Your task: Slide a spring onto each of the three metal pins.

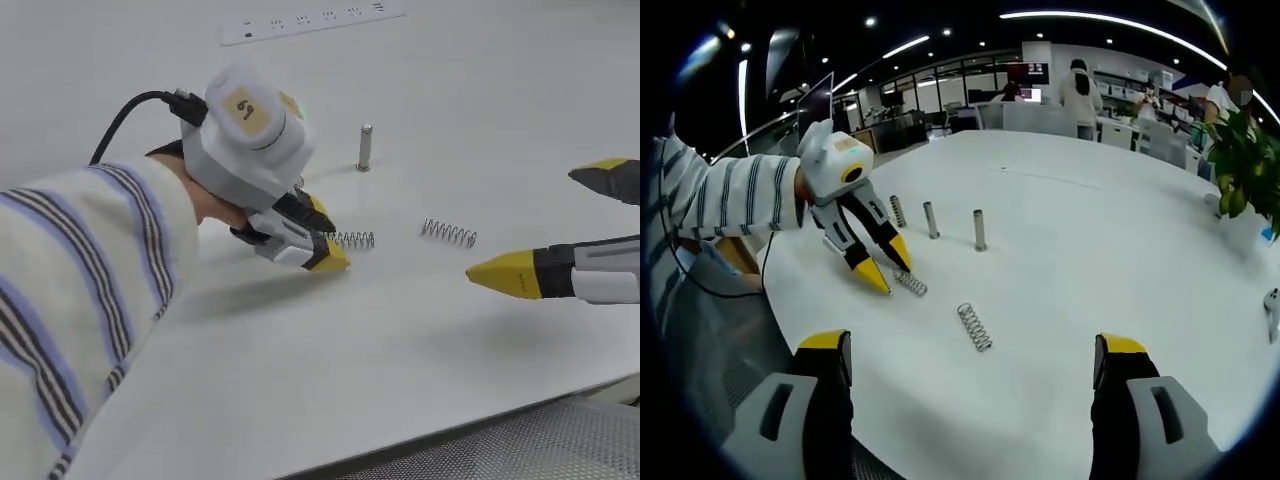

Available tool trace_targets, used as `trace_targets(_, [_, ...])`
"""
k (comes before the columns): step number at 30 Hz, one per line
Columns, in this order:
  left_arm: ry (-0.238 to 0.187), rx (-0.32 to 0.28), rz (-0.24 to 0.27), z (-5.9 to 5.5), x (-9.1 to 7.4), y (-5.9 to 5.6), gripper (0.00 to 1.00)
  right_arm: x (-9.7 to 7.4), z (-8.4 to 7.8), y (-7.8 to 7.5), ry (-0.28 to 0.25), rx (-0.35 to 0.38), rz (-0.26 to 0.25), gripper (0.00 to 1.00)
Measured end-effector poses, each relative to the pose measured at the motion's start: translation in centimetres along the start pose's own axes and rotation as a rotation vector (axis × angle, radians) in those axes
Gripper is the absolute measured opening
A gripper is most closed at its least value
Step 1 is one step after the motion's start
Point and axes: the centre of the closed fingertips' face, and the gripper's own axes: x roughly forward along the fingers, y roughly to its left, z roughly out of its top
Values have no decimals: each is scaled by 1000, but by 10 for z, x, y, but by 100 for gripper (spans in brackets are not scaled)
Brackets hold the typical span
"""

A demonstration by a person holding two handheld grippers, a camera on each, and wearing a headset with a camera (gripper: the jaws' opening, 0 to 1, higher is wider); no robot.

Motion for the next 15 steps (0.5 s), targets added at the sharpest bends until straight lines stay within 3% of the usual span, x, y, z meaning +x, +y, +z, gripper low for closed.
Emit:
trace_targets(7, [57, 38, 7, -12, 0, -6, 5, -1, 1, -1, -8, 14, -8, 100])
trace_targets(11, [29, 34, 43, -10, 1, -8, 3, -1, 2, 0, -11, 12, -7, 99])
trace_targets(15, [-5, 69, 87, -8, 4, -9, 3, -1, 4, 1, -15, 10, -5, 99])
